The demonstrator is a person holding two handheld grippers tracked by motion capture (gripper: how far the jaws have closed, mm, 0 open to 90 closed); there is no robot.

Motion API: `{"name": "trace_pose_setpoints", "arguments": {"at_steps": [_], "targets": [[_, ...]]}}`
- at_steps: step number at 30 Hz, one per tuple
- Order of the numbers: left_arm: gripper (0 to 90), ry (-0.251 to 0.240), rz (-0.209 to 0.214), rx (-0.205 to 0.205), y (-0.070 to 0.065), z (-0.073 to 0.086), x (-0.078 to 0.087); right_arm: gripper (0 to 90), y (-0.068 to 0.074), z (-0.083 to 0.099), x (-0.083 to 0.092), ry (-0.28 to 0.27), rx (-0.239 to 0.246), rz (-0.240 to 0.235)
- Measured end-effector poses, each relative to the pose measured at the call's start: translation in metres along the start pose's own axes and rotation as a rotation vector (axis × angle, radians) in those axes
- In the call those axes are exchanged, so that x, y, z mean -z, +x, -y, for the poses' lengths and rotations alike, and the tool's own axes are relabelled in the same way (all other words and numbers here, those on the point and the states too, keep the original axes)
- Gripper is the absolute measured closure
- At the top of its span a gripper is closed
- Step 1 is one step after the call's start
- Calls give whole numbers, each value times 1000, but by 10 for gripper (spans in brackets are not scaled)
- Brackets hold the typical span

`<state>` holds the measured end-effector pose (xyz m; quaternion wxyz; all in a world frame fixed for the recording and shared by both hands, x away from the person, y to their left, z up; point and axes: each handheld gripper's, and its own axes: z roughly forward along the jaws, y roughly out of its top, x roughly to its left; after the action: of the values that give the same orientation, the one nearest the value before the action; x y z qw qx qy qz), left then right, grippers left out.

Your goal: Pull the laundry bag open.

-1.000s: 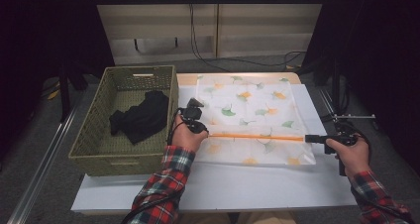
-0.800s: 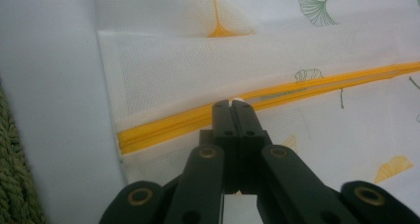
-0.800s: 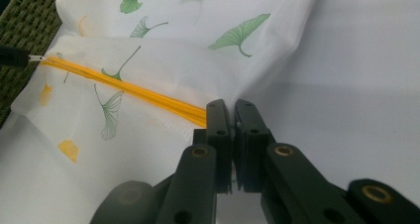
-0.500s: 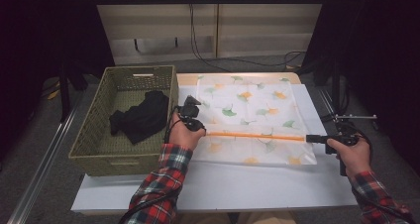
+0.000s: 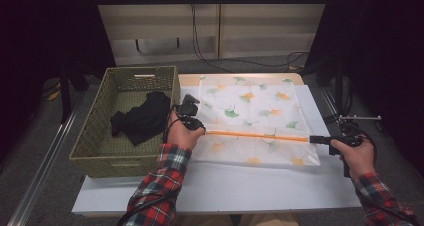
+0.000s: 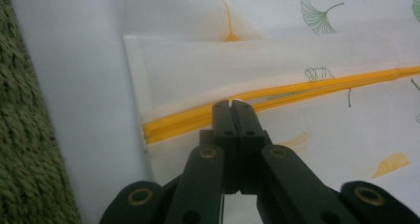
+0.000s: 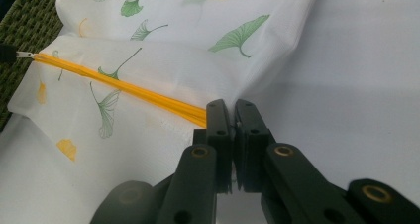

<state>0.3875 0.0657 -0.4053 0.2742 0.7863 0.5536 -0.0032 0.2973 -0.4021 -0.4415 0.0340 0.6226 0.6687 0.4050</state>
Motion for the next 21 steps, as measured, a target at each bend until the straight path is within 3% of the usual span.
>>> {"name": "trace_pose_setpoints", "arguments": {"at_steps": [8,21], "targets": [[900,-14,4,23,1,-1,4,868,-2,0,1,-1,2,3],[900,-3,-8,18,2,0,3,868,-3,0,-1,9,-6,1]]}}
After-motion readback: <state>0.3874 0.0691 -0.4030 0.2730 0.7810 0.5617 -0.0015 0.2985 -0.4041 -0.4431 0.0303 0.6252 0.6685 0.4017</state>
